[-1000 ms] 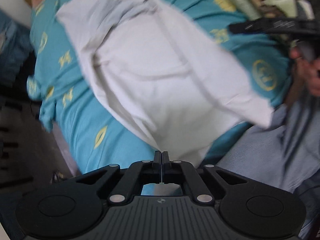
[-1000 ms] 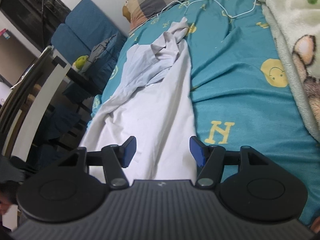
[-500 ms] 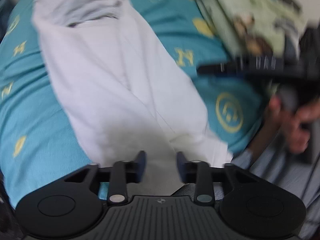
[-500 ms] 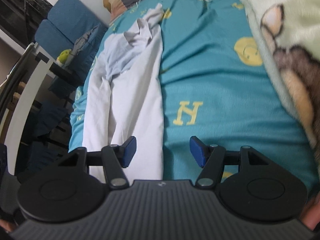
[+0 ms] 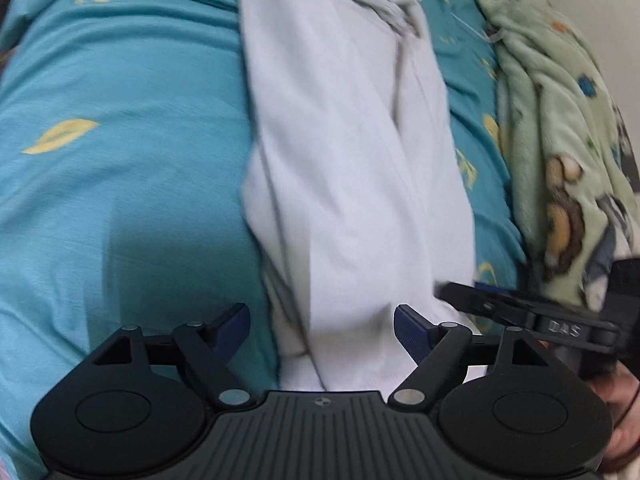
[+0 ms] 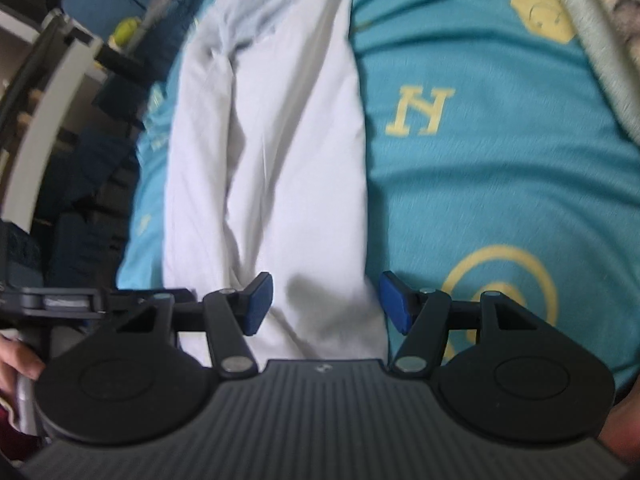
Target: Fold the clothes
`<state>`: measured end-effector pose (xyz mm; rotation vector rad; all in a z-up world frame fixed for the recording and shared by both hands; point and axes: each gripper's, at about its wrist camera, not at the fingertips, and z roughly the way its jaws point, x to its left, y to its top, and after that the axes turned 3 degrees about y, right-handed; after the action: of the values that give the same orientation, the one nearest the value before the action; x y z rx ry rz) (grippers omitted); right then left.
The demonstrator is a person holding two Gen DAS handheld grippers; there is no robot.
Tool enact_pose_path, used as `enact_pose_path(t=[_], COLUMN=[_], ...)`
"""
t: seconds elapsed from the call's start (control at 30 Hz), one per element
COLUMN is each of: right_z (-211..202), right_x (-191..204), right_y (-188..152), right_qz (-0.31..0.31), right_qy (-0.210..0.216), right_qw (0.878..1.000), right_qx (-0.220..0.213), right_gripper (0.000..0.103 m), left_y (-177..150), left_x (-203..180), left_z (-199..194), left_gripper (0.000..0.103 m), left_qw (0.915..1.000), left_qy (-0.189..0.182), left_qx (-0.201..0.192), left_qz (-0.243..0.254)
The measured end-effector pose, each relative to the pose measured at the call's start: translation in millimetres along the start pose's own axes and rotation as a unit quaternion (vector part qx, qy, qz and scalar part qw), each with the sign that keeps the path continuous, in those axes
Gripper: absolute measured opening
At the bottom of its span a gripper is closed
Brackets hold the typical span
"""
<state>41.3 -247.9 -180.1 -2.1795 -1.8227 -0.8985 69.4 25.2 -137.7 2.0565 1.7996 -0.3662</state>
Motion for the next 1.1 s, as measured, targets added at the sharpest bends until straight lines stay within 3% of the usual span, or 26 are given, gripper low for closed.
enact_pose_path(t=[0.13, 0.27, 0.37, 0.47, 0.5, 0.53, 0.6, 0.87, 0.93, 1.03, 1.1], right_z=[4, 1, -3, -5, -6, -7, -9, -36, -46, -63, -77], right_x=[11, 8, 10, 23, 26, 28, 26, 19, 22, 29, 31], right_y=[-6, -10, -14, -20, -21, -20, -19, -9, -8, -6, -6], right_qz=[-0.021, 0.008, 0.012, -0.015, -0.026, -0.032, -0.035, 0.0, 0.006, 0.002, 0.004], right_qy=[0.004, 0.022, 0.043, 0.049, 0.049, 0.048, 0.047, 0.1, 0.117, 0.128, 0.128], right_qw=[1.0, 1.0, 0.999, 0.999, 0.998, 0.998, 0.998, 0.994, 0.992, 0.989, 0.987], right_qx=[0.016, 0.018, 0.018, 0.014, 0.012, 0.011, 0.007, -0.037, -0.052, -0.076, -0.094], right_gripper=[0.062, 0.062, 0.061, 0.047, 0.035, 0.027, 0.014, 0.011, 0.011, 0.011, 0.01], left_y=[-5, -8, -12, -16, -17, -17, -18, -15, -24, 0, -4], left_x=[-14, -26, -33, -37, -38, -40, -44, -36, -30, -41, -44], left_z=[6, 10, 6, 1, 0, -2, -8, -79, -93, -100, -118], left_gripper=[0.08, 0.078, 0.062, 0.041, 0.035, 0.025, 0.015, 0.011, 0.01, 0.008, 0.007], left_qw=[0.999, 0.9972, 0.9963, 0.9956, 0.9954, 0.9951, 0.9944, 0.9959, 0.9948, 0.9915, 0.9888], left_qy=[-0.007, -0.001, 0.01, 0.02, 0.024, 0.029, 0.04, -0.005, -0.025, -0.052, -0.055], left_qx=[0.025, 0.04, 0.037, 0.036, 0.035, 0.032, 0.023, -0.063, -0.088, -0.117, -0.136], left_qz=[0.037, 0.062, 0.076, 0.084, 0.086, 0.089, 0.095, 0.064, 0.045, 0.022, 0.025])
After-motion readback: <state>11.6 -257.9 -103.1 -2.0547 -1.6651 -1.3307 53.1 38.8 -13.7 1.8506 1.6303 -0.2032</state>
